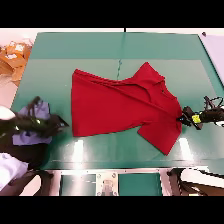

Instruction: Fold the shirts.

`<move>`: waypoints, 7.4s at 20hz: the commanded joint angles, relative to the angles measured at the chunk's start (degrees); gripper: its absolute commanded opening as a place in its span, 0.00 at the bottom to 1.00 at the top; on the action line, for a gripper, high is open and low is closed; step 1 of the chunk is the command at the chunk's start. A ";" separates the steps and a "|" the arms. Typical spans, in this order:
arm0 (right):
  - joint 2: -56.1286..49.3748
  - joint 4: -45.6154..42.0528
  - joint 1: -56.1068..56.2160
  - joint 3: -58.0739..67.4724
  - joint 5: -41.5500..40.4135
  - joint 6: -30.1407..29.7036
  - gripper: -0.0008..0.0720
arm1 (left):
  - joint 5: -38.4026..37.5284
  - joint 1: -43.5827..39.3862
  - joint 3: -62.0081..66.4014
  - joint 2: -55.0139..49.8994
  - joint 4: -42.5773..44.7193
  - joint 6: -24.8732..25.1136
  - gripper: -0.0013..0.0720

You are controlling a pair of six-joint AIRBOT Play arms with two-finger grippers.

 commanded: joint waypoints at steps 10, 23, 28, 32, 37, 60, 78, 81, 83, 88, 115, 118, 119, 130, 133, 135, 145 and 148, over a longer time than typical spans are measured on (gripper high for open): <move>0.02 2.05 1.16 -0.04 -0.63 -0.57 0.03 | 19.80 -0.02 -17.68 -7.34 -32.96 22.75 0.57; 0.00 2.19 1.11 -0.02 3.28 -0.50 0.03 | 16.24 -10.64 -10.19 -15.45 -29.18 25.31 0.04; 7.61 7.63 1.40 7.34 7.89 -0.55 0.03 | 4.94 -5.86 7.34 -9.81 -17.81 17.84 0.04; 21.05 16.98 1.36 22.34 10.91 0.55 0.03 | -1.14 -4.33 34.49 1.84 -5.46 10.60 0.04; 41.70 21.33 1.25 38.21 -6.62 4.70 0.04 | 1.38 -4.33 75.32 6.10 -5.49 10.58 0.05; 15.10 24.90 13.20 2.34 -27.67 -16.52 0.04 | 15.80 -10.36 46.01 -29.24 0.79 15.80 0.04; -20.87 24.20 14.45 39.23 -20.61 -16.63 0.04 | 30.64 -11.08 58.25 -42.21 -1.77 15.76 0.05; -20.85 16.15 13.35 39.10 -11.17 -14.71 0.03 | 22.69 -11.08 58.10 -42.21 3.45 15.10 0.05; -20.70 9.18 12.13 38.05 -5.86 -11.13 0.03 | 15.89 -11.08 58.07 -42.66 8.00 14.56 0.05; -19.58 5.79 10.54 28.76 -3.63 -11.80 0.03 | 14.01 -11.08 53.20 -42.93 13.66 13.75 0.05; 4.46 -11.91 0.61 15.43 14.60 6.73 0.04 | -21.57 -12.22 62.47 -40.48 36.85 -6.97 0.04; 15.43 -13.27 0.66 3.15 15.52 8.28 0.04 | -17.94 -14.93 49.79 -28.20 36.65 -7.43 0.04; 19.04 -13.27 0.66 -0.87 15.91 8.72 0.04 | -15.13 -15.67 43.67 -22.71 35.85 -8.02 0.04; 31.41 -7.67 3.82 -25.66 7.98 12.79 0.65 | 15.69 -16.26 -5.11 5.42 9.46 -16.15 0.93; 30.56 -2.71 7.43 -27.47 3.39 12.81 0.65 | 24.17 -16.26 -8.50 5.31 1.99 -14.03 0.93; 28.39 0.09 9.81 -27.85 1.03 12.81 0.65 | 27.63 -16.26 -9.11 3.87 -1.79 -12.15 0.93; 23.89 2.45 14.14 -27.47 -0.94 11.37 0.63 | 41.55 -24.44 -6.32 -6.71 -5.62 -7.74 0.27; 23.96 2.25 14.12 -27.02 -0.28 8.66 0.08 | 38.66 -24.46 -2.62 -6.67 0.15 -8.48 0.04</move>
